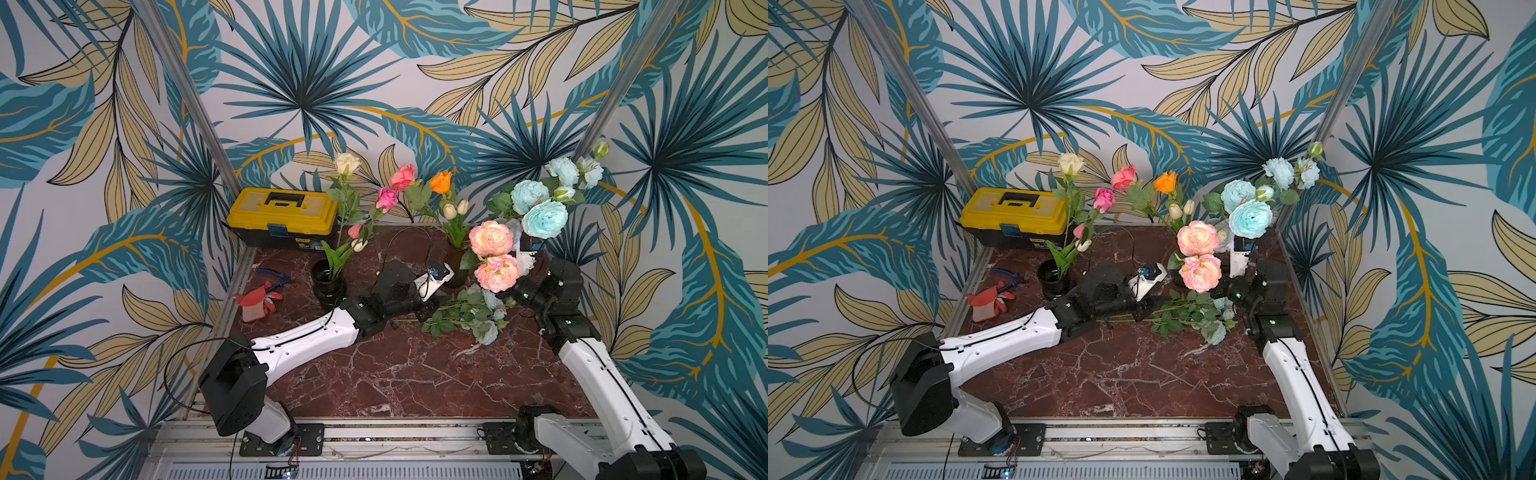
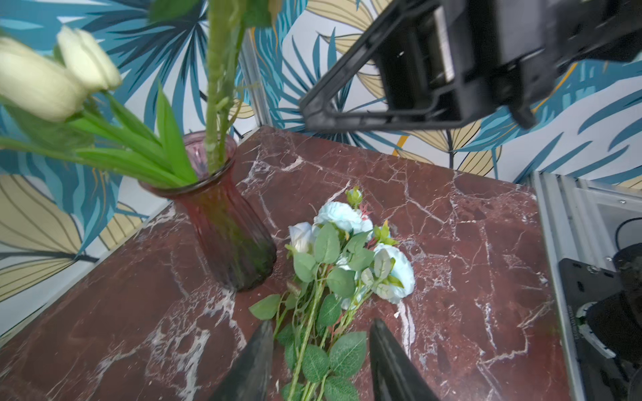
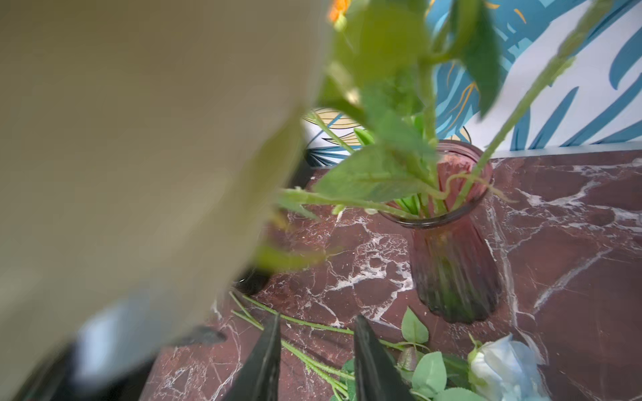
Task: Pick out blue flowers from the vase
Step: Adjust the flower in the vase.
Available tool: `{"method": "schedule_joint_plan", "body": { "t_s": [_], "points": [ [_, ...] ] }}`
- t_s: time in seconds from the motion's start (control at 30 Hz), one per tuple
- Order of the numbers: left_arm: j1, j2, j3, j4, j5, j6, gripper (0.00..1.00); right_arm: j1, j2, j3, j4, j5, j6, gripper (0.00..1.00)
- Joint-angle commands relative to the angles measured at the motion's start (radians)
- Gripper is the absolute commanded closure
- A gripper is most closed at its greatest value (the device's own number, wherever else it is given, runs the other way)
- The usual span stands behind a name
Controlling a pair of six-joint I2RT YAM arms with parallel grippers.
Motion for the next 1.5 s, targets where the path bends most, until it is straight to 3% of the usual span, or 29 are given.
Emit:
{"method": "schedule_joint_plan", "body": {
  "t_s": [0.0,0.27,0.73,1.1,1.47],
  "points": [
    [-0.012,0.041,0.074,0.024,0.045,-0.009,0.55,0.004,0.051,0.048,0.014,0.048,-0.016,0.65],
    [-0.001,0.144,0.197,0.077,0.006,-0.051,0.55,0.004,0.136,0.14,0.044,0.102,0.009,0.65],
    [0.081,0.378,0.535,0.089,-0.056,-0.106,0.55,0.004,0.207,0.201,0.07,0.134,-0.005,0.66],
    [0.138,0.462,0.662,0.086,-0.067,-0.125,0.55,0.004,0.247,0.258,0.073,0.161,-0.021,0.71],
    [0.222,0.506,0.752,0.075,-0.058,-0.195,0.54,0.004,0.276,0.333,0.062,0.171,-0.034,0.82]
  ]
}}
